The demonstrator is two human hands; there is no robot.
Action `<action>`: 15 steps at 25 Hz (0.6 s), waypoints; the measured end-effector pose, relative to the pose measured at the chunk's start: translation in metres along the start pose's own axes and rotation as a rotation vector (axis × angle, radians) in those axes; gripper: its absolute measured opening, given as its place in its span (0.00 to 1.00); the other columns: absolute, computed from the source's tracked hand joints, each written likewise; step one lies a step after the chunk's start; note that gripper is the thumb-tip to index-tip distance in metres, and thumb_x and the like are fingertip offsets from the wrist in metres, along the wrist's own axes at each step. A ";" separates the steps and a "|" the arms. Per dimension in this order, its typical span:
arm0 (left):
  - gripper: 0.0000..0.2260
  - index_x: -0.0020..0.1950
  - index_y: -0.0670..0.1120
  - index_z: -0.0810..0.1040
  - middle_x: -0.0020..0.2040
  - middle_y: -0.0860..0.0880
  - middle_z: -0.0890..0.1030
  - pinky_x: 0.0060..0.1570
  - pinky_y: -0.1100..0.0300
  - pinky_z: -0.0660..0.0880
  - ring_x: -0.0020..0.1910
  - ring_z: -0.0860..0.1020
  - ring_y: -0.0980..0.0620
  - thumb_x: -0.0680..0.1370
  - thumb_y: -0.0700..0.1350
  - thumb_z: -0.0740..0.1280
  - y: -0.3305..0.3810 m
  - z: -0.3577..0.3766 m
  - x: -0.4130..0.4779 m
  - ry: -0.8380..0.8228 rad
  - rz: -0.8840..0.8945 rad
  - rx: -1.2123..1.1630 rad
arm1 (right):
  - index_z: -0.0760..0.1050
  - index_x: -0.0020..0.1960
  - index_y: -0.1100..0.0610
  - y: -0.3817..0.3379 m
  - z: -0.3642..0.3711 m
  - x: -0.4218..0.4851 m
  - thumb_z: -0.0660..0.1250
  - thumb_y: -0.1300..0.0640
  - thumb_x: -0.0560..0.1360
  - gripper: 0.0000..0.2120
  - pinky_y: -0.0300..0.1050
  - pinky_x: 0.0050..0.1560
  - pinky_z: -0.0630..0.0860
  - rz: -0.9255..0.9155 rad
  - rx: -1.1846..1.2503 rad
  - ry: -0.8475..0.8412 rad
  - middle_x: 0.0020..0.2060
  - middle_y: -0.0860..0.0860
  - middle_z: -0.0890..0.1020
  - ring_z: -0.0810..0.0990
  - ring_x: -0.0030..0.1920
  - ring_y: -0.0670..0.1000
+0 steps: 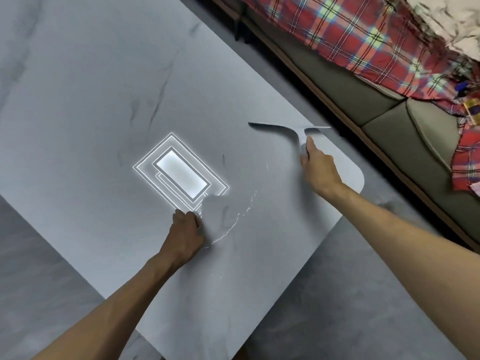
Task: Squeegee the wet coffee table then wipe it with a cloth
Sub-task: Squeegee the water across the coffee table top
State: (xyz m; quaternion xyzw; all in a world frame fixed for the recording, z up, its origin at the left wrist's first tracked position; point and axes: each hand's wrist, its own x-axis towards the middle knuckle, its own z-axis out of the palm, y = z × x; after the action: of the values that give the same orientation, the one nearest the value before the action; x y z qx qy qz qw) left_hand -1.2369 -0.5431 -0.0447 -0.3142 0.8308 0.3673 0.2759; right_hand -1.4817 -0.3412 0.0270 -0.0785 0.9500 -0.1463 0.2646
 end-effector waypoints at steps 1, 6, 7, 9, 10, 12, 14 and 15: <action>0.08 0.38 0.48 0.64 0.55 0.41 0.67 0.35 0.58 0.67 0.47 0.75 0.39 0.69 0.39 0.62 0.000 0.003 0.003 -0.026 -0.011 0.025 | 0.49 0.78 0.50 0.003 0.005 -0.011 0.49 0.55 0.82 0.24 0.49 0.45 0.68 -0.001 -0.015 -0.017 0.49 0.61 0.78 0.73 0.49 0.61; 0.11 0.53 0.42 0.68 0.70 0.30 0.60 0.52 0.50 0.73 0.67 0.66 0.29 0.72 0.41 0.65 0.006 0.002 0.008 -0.155 -0.059 0.135 | 0.44 0.78 0.49 0.038 0.019 -0.110 0.51 0.57 0.82 0.28 0.52 0.45 0.77 -0.062 -0.167 -0.236 0.44 0.58 0.79 0.79 0.42 0.58; 0.15 0.57 0.39 0.69 0.71 0.30 0.59 0.57 0.48 0.73 0.68 0.65 0.29 0.73 0.41 0.65 0.010 0.000 0.008 -0.167 -0.073 0.145 | 0.43 0.78 0.49 0.046 0.017 -0.129 0.51 0.57 0.82 0.28 0.50 0.42 0.76 -0.082 -0.212 -0.297 0.41 0.55 0.78 0.78 0.39 0.55; 0.19 0.64 0.37 0.67 0.73 0.28 0.54 0.66 0.45 0.68 0.71 0.61 0.29 0.75 0.41 0.64 0.019 -0.002 0.005 -0.183 -0.110 0.166 | 0.45 0.78 0.48 0.053 0.006 -0.151 0.52 0.55 0.82 0.28 0.43 0.35 0.73 -0.076 -0.223 -0.377 0.36 0.50 0.76 0.75 0.34 0.49; 0.20 0.66 0.36 0.65 0.74 0.26 0.50 0.69 0.44 0.65 0.73 0.56 0.28 0.76 0.41 0.62 0.024 -0.002 0.005 -0.204 -0.118 0.181 | 0.50 0.77 0.47 0.052 -0.002 -0.150 0.53 0.52 0.82 0.25 0.43 0.34 0.73 -0.050 -0.170 -0.378 0.34 0.49 0.75 0.74 0.32 0.48; 0.21 0.68 0.36 0.62 0.73 0.25 0.45 0.71 0.44 0.62 0.74 0.51 0.28 0.77 0.42 0.61 0.031 -0.001 0.005 -0.234 -0.138 0.181 | 0.60 0.73 0.49 0.046 -0.020 -0.124 0.52 0.46 0.81 0.21 0.45 0.33 0.71 0.003 0.008 -0.286 0.32 0.50 0.75 0.72 0.29 0.49; 0.23 0.69 0.38 0.64 0.73 0.27 0.50 0.69 0.45 0.65 0.72 0.57 0.28 0.76 0.44 0.64 0.034 -0.001 0.007 -0.203 -0.167 0.171 | 0.57 0.74 0.48 0.033 -0.034 -0.077 0.51 0.48 0.82 0.21 0.46 0.37 0.70 -0.067 -0.002 -0.122 0.36 0.52 0.77 0.75 0.34 0.52; 0.24 0.69 0.38 0.65 0.72 0.29 0.55 0.68 0.46 0.67 0.71 0.61 0.30 0.76 0.45 0.66 0.035 -0.002 0.008 -0.172 -0.184 0.168 | 0.55 0.74 0.47 0.023 -0.038 -0.052 0.51 0.50 0.82 0.21 0.47 0.40 0.70 -0.072 -0.021 -0.072 0.40 0.55 0.78 0.76 0.39 0.56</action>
State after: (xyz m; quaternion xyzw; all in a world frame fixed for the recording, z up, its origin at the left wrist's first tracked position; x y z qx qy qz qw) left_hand -1.2678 -0.5282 -0.0336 -0.3321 0.7995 0.2954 0.4039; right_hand -1.4592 -0.2986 0.0753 -0.1205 0.9378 -0.1429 0.2924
